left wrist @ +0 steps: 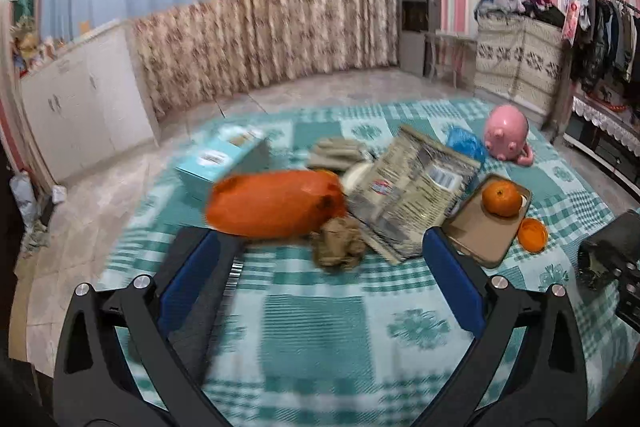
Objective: Collect trash
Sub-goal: 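Grasp the black ribbed cylinder with the right tool while the left tool grasps brown crumpled paper, then carry the cylinder and brown paper to the blue basket and release both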
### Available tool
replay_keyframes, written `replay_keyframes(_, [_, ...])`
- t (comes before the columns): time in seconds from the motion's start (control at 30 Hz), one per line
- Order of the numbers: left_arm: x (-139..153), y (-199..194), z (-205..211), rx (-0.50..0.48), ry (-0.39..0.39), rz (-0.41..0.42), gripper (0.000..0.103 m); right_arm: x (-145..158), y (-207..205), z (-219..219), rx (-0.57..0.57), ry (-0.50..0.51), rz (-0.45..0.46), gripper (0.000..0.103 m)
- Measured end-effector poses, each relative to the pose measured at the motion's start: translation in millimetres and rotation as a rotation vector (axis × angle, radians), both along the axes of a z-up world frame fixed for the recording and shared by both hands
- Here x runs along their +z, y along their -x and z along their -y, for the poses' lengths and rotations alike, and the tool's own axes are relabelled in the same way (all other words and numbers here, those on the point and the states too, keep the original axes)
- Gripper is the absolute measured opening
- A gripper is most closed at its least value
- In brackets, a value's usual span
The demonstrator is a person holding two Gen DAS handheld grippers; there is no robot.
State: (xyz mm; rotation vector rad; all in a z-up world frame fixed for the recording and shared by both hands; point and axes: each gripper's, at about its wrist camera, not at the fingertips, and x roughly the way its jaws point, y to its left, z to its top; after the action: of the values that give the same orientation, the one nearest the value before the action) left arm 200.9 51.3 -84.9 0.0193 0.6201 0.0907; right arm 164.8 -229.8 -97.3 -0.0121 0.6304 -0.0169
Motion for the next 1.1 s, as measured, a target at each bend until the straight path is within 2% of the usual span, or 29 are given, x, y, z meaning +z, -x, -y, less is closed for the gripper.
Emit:
replay_keyframes(0.07, [-14,-18,3,0.009,0.003,-0.047,0.098,-6,1,13,-0.020,-0.035,-0.013,0.076])
replay_keyframes(0.13, [-26,-29,6,0.029,-0.018,-0.076,0.093,-11,3,23,-0.038,-0.070,-0.021,0.076])
replay_keyframes(0.2, [-37,-39,9,0.019,-0.035,-0.117,0.074,-12,1,30,-0.049,-0.093,-0.016,0.076])
replay_keyframes(0.23, [-40,-42,11,0.012,-0.043,-0.131,0.072,-12,0,32,-0.052,-0.097,-0.013,0.076])
replay_keyframes(0.33, [-50,-48,16,0.003,-0.065,-0.153,0.071,-15,-4,36,-0.051,-0.118,-0.020,0.076])
replay_keyframes(0.43, [-57,-56,12,0.002,-0.028,-0.182,0.065,-16,-4,39,-0.048,-0.139,-0.023,0.076])
replay_keyframes(0.5, [-62,-62,9,-0.005,-0.004,-0.209,0.047,-16,-3,42,-0.048,-0.153,-0.023,0.076])
replay_keyframes(0.57, [-66,-64,6,-0.005,0.012,-0.222,0.037,-15,-1,43,-0.051,-0.154,-0.020,0.076])
replay_keyframes(0.6, [-64,-62,5,-0.010,0.023,-0.210,0.032,-15,0,43,-0.052,-0.149,-0.017,0.076])
replay_keyframes(0.67, [-58,-56,5,-0.023,0.022,-0.181,0.029,-13,2,44,-0.055,-0.138,-0.008,0.076])
replay_keyframes(0.83, [-36,-26,18,-0.048,-0.032,-0.118,0.028,-5,9,50,-0.064,-0.146,0.023,0.076])
replay_keyframes(1.0, [1,2,49,-0.109,-0.051,-0.032,0.028,19,23,64,-0.088,-0.155,0.086,0.076])
replay_keyframes(1.1, [25,7,81,-0.170,-0.060,0.022,0.028,37,38,85,-0.124,-0.159,0.130,0.076])
